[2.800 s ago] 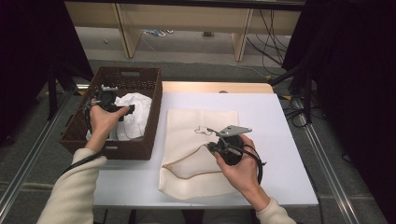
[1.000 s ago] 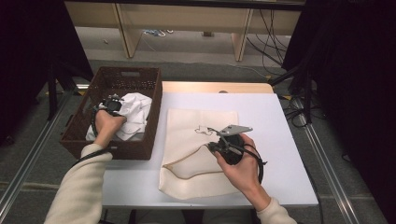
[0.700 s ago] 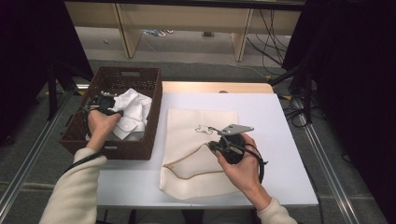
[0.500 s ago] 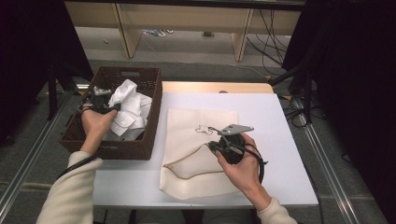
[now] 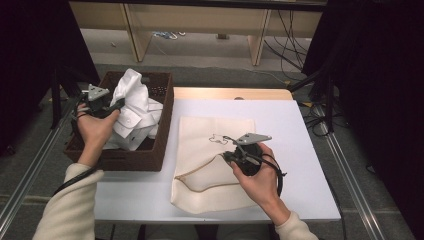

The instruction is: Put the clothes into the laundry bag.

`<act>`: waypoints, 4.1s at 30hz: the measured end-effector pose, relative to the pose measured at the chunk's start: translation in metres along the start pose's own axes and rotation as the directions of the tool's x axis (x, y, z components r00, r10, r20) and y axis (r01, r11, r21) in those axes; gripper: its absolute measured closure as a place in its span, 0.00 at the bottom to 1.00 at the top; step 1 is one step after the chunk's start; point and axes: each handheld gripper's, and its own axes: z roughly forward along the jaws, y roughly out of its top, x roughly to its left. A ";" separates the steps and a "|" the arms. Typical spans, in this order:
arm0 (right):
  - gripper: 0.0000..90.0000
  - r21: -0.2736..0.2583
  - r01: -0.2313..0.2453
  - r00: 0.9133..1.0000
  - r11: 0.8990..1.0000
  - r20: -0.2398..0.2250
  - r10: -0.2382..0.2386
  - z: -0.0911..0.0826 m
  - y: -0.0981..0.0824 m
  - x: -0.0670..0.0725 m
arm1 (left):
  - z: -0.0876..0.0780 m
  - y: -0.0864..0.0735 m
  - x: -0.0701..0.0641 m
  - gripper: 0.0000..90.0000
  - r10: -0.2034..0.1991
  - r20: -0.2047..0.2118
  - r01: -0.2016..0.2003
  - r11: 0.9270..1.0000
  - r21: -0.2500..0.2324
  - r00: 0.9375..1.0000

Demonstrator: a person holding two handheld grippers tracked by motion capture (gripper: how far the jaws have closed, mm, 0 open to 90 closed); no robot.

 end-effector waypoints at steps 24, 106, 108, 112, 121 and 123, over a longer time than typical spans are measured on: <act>0.99 0.011 -0.013 1.000 1.000 0.014 0.013 -0.002 0.000 -0.001 | -0.074 0.045 -0.022 0.93 0.045 0.075 -0.022 0.958 -0.286 0.996; 1.00 -0.007 0.015 1.000 1.000 0.012 -0.015 -0.004 0.001 -0.005 | -0.078 -0.075 -0.235 0.93 0.276 0.672 -0.446 0.891 0.090 0.687; 1.00 0.009 -0.016 1.000 1.000 0.007 0.016 -0.004 0.001 -0.001 | -0.073 -0.076 -0.241 0.93 0.275 0.664 -0.455 0.884 0.110 0.695; 1.00 0.016 -0.022 1.000 1.000 0.011 0.021 -0.005 0.001 0.000 | -0.065 -0.074 -0.248 0.92 0.280 0.663 -0.466 0.877 0.119 0.695; 1.00 0.017 0.002 1.000 1.000 0.000 -0.002 -0.004 0.001 0.001 | -0.048 -0.072 -0.256 0.92 0.261 0.644 -0.453 0.879 0.150 0.719; 1.00 0.015 -0.006 1.000 1.000 0.000 0.006 -0.003 0.000 0.003 | -0.040 -0.076 -0.257 0.92 0.286 0.611 -0.470 0.868 0.161 0.738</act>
